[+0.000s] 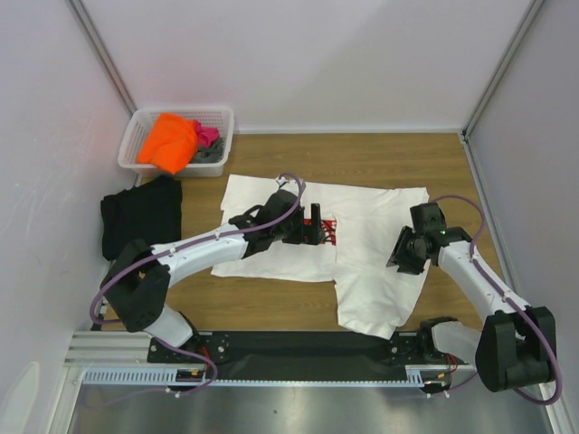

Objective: Fold and stack the t-shirts
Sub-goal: Fold the tshirt

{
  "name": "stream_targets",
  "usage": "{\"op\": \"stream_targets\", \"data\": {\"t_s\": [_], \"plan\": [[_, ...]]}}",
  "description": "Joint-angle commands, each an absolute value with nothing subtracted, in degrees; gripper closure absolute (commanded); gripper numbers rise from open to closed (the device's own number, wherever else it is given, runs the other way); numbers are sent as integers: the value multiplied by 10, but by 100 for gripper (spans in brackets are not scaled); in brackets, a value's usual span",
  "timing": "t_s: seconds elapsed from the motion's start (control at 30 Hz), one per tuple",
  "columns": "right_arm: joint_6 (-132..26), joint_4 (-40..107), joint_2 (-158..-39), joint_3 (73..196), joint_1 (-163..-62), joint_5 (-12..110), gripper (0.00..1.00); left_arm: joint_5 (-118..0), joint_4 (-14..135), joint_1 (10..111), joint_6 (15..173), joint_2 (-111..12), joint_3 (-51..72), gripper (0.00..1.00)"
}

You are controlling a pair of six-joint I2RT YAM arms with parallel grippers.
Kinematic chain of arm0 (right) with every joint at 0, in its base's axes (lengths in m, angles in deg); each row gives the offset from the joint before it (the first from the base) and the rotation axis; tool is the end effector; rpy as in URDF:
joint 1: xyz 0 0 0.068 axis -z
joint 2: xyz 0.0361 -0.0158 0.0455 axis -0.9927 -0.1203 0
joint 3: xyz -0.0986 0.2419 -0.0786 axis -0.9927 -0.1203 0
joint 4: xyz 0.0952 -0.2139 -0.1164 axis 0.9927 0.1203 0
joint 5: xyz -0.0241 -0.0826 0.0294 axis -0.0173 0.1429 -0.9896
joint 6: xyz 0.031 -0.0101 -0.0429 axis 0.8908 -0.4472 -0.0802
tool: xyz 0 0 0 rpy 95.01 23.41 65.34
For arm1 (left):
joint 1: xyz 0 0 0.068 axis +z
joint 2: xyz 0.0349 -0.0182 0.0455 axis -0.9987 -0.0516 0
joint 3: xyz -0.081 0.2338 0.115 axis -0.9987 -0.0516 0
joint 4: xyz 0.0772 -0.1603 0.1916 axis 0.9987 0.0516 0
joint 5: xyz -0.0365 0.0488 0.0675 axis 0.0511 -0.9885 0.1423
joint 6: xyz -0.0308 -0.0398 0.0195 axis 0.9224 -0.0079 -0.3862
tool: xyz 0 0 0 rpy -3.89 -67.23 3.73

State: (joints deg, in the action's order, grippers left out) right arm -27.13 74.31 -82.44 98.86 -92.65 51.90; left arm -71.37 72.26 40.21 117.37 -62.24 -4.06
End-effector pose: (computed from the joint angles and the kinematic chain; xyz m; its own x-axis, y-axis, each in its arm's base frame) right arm 0.1975 0.0360 0.2044 -0.8657 0.3974 -0.3043 0.3199 0.9069 0.2744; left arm 0.2317 -0.2431 0.2332 -0.7555 -0.0225 -0.6548 0.3144 0.8644 -0.3924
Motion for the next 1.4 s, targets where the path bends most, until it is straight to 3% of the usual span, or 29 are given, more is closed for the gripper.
{"op": "stream_targets", "data": {"t_s": [0.0,0.1,0.37,0.57,0.93,1.17,1.37], "plan": [[-265,808,-817,1020,-933,520,45,-717,711,398,1177,-604,-43,2],[-265,833,-803,1050,-936,532,35,-714,710,398,1174,-602,-43,2],[-268,692,-821,1047,-932,504,38,-713,713,398,1175,-605,-36,1],[-259,544,-855,966,-929,496,32,-724,730,413,1193,-596,-42,1],[-263,527,-863,889,-909,520,32,-687,733,509,1230,-585,-82,1],[-291,569,-910,1019,-881,511,31,-715,807,555,1199,-615,-17,1],[-307,570,-1052,1162,-864,539,31,-708,837,594,1195,-667,42,1]]}}
